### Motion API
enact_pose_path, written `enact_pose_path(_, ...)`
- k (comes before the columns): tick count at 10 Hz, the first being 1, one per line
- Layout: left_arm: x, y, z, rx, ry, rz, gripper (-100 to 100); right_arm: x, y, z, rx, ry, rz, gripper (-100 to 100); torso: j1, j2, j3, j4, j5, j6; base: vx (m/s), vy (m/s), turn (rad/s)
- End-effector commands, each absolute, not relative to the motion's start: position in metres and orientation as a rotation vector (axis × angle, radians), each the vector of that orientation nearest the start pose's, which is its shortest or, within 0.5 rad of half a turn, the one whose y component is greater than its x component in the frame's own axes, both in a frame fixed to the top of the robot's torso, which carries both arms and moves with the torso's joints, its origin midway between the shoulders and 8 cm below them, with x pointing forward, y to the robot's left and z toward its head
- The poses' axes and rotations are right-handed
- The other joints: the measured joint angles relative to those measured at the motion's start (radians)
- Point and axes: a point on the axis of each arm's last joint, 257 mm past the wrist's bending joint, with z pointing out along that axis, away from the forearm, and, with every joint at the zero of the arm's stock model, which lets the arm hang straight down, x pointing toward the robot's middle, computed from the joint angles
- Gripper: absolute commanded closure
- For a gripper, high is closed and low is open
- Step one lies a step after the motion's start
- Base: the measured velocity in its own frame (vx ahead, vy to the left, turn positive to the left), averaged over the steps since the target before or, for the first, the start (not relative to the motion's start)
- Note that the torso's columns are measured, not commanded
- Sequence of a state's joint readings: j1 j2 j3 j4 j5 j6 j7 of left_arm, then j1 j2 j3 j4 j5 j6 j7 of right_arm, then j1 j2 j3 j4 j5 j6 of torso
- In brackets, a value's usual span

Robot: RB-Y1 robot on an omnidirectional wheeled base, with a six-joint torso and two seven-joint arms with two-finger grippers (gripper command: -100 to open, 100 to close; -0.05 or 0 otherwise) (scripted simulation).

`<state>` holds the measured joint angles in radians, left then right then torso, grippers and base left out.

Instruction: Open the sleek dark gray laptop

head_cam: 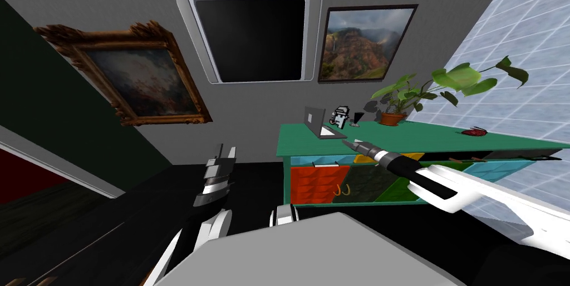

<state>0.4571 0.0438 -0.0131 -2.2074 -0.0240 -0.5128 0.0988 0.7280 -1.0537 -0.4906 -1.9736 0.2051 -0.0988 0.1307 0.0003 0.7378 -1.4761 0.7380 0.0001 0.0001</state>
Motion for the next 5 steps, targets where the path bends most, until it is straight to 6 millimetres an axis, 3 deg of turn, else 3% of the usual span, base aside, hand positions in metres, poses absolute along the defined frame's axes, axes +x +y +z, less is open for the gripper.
enact_pose_path(1, 0.361, 0.266, 0.008, -0.670, 0.653, -1.402, 0, 0.399, -0.530, -0.046, 0.001, 1.648, -0.052, -100, 0.000, 0.000, 0.000, 0.000, 0.000, 0.000, 0.004, 0.058, 0.017)
enact_pose_path(2, 0.361, 0.266, 0.008, -0.670, 0.653, -1.402, 0, 0.401, -0.546, -0.039, -0.016, 1.656, -0.121, -100, 0.000, 0.000, 0.000, 0.000, 0.000, 0.000, -0.001, 0.073, 0.035)
enact_pose_path(3, 0.361, 0.266, 0.008, -0.670, 0.653, -1.402, 0, 0.404, -0.543, -0.036, -0.038, 1.660, -0.123, -100, 0.000, 0.000, 0.000, 0.000, 0.000, 0.000, 0.002, 0.056, 0.019)
enact_pose_path(4, 0.361, 0.266, 0.008, -0.670, 0.653, -1.402, 0, 0.406, -0.559, -0.028, -0.053, 1.665, -0.192, -100, -0.001, 0.000, 0.000, 0.000, 0.000, 0.000, 0.003, 0.057, 0.038)
enact_pose_path(5, 0.361, 0.266, 0.008, -0.670, 0.653, -1.402, 0, 0.411, -0.554, -0.024, -0.078, 1.668, -0.194, -100, -0.001, 0.000, 0.000, 0.000, 0.000, 0.000, 0.003, 0.048, 0.014)
